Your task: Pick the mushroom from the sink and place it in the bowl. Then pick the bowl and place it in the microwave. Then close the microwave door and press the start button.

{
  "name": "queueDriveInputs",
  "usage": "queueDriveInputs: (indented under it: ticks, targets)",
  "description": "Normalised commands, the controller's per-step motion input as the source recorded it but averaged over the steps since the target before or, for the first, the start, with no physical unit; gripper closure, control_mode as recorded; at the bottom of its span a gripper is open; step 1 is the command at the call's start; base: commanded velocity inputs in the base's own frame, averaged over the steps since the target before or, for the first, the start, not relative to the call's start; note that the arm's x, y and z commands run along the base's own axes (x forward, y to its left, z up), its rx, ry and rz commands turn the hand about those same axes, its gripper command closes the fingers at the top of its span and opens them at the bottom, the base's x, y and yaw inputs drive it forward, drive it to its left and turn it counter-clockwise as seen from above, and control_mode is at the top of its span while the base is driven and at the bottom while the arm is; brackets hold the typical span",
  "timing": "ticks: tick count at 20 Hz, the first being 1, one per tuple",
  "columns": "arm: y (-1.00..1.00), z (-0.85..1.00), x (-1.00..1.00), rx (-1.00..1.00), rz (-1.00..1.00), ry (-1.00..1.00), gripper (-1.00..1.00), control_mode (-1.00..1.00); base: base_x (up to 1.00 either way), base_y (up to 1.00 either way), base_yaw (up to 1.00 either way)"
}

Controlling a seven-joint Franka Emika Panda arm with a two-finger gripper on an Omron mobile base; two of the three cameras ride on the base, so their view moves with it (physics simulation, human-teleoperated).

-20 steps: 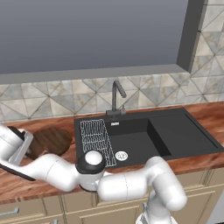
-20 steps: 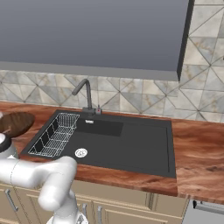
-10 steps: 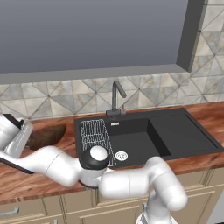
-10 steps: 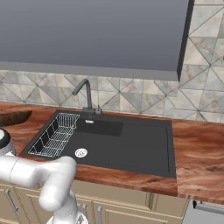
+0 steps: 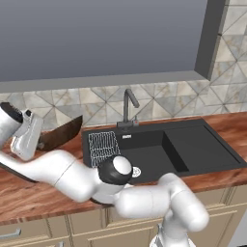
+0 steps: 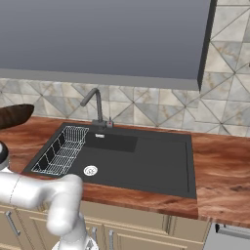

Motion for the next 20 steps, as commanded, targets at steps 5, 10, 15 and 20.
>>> queueDriveInputs:
  ticks: [5,10,15,20]
  targets:
    - [-1.00,0.90,-0.80,0.00,0.20,0.00,1.00,-1.00,0.00,0.00,0.00]
    - [-1.00,0.73,-0.65,0.06,0.20,0.03,1.00,-1.00,0.00,0.00,0.00]
    - [-1.00,0.43,-0.56,0.12,0.21,0.01,1.00,-1.00,0.00,0.00,0.00]
    - [-1.00,0.38,-0.56,0.17,0.21,0.00,1.00,-1.00,0.00,0.00,0.00]
